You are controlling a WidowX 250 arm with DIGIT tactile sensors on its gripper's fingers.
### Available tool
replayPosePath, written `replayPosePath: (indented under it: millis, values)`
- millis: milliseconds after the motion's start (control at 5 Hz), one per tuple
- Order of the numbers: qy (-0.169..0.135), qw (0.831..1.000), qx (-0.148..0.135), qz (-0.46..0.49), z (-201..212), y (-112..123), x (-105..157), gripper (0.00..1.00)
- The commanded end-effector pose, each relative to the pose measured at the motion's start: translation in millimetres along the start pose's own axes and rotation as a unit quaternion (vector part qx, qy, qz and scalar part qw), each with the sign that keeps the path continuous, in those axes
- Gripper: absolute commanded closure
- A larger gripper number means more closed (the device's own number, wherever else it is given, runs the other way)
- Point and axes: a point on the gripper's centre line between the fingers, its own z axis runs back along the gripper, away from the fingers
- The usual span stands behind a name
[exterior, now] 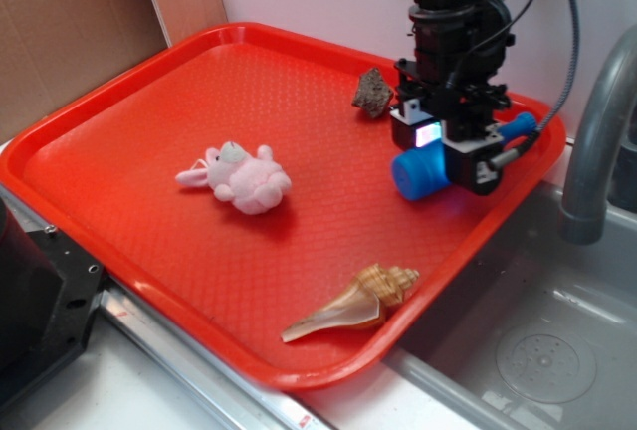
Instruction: Grab the blue bottle.
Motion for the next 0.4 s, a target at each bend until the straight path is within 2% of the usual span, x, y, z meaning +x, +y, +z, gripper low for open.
replayPosePath:
  millis: [0,200]
  values:
    - [0.080,0.995,0.046,-0.023,11.0,-22.4,-39.5,1.00]
    - [0.100,0.988,0.120,-0.016,30.9,-17.2,-32.1,1.00]
